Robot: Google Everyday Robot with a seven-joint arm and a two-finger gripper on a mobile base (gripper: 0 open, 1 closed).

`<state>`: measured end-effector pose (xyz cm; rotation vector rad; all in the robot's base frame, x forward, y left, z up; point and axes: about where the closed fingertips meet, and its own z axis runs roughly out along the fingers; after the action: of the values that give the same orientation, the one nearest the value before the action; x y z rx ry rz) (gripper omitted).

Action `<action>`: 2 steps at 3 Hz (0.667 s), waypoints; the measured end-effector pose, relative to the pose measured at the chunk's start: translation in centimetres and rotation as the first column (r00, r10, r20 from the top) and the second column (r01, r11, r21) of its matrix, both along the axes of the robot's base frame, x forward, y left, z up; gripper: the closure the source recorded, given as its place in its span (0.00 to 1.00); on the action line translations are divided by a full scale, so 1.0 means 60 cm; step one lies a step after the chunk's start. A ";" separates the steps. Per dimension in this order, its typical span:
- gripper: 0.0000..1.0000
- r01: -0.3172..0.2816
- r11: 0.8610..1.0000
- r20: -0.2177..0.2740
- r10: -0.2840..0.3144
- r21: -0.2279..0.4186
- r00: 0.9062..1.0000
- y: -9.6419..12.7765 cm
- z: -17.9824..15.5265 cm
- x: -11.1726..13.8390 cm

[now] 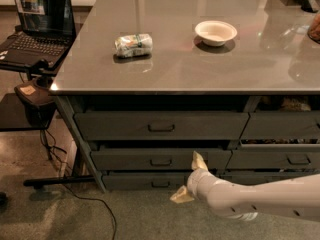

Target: Open middle drawer

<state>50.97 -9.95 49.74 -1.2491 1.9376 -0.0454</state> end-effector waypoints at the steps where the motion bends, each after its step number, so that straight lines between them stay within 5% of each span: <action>1: 0.00 0.059 0.997 0.127 -0.052 -0.053 0.991 -0.048 -0.009 0.096; 2: 0.00 0.059 0.997 0.127 -0.052 -0.053 0.991 -0.048 -0.009 0.096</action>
Offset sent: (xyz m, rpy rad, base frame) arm 0.0415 -0.0212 -0.0081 -0.0493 -0.0912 -0.0339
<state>56.71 -12.82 49.22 -1.1994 1.8733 -0.2042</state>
